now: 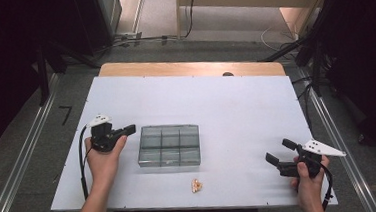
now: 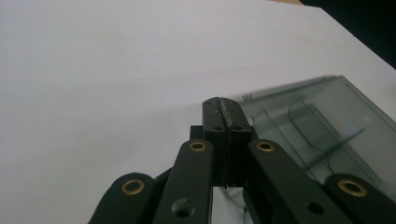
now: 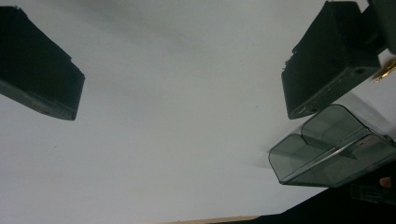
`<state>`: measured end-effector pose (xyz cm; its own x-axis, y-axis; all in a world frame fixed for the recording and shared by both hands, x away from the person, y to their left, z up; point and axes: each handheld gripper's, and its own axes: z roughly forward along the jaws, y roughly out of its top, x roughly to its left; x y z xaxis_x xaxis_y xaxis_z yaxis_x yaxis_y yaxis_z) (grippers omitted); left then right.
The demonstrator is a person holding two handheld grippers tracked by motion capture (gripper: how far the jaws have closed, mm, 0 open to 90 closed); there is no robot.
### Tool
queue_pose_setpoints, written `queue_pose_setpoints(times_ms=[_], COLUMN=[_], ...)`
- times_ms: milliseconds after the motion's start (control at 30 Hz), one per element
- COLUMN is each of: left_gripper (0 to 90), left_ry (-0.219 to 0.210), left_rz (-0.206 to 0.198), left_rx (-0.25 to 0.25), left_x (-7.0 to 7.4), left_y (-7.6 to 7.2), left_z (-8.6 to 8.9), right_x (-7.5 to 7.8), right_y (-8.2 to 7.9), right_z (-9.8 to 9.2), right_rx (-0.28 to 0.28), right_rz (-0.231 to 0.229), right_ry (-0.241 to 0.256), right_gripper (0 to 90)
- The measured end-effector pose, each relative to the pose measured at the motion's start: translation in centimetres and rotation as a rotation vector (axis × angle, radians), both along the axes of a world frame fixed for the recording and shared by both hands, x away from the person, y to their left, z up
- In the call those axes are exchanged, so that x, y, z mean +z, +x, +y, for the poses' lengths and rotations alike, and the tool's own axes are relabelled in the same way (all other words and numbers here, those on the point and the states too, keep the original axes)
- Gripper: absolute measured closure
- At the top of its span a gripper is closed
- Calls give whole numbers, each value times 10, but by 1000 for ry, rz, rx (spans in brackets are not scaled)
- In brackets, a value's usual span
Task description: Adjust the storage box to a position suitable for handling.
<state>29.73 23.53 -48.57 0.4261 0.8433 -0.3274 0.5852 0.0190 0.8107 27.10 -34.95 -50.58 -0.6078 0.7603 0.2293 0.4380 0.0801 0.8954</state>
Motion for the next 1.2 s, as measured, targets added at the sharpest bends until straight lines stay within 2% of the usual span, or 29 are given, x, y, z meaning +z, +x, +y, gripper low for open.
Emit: queue_pose_setpoints(times_ms=[100,200,300,367,433,500,600,700,800,1000,1200], left_gripper=[900,900,900,900,900,900,900,900,900,900,900], left_ry=[12,28,18,-10,-11,-7,-35,-40,-46,-46,-59], left_rz=[9,25,31,41,41,37,43,45,42,26,15], left_rx=[-14,-56,-81,-88,-101,-93,-94,-87,-104,-141,-178], left_x=[-4,-9,-14,-18,-20,-21,-25,-26,-26,-25,-24], left_y=[-12,-20,-24,-24,-24,-25,-26,-28,-29,-30,-31], left_z=[2,-2,-6,-7,-10,-11,-10,-11,-16,-32,-45], right_x=[0,0,0,0,0,0,1,1,2,5,8], right_y=[0,0,0,0,0,1,2,2,1,-1,-4], right_z=[0,1,2,2,3,4,5,4,4,12,31], right_rx=[-1,-3,-3,-5,-3,-1,-4,-13,-20,6,54], right_rz=[0,1,2,4,1,7,10,15,8,10,6], right_ry=[-3,-4,-11,-12,-23,-32,-43,-39,-38,-51,-72], right_gripper=[0,0,0,0,0,0,0,0,0,0,0])
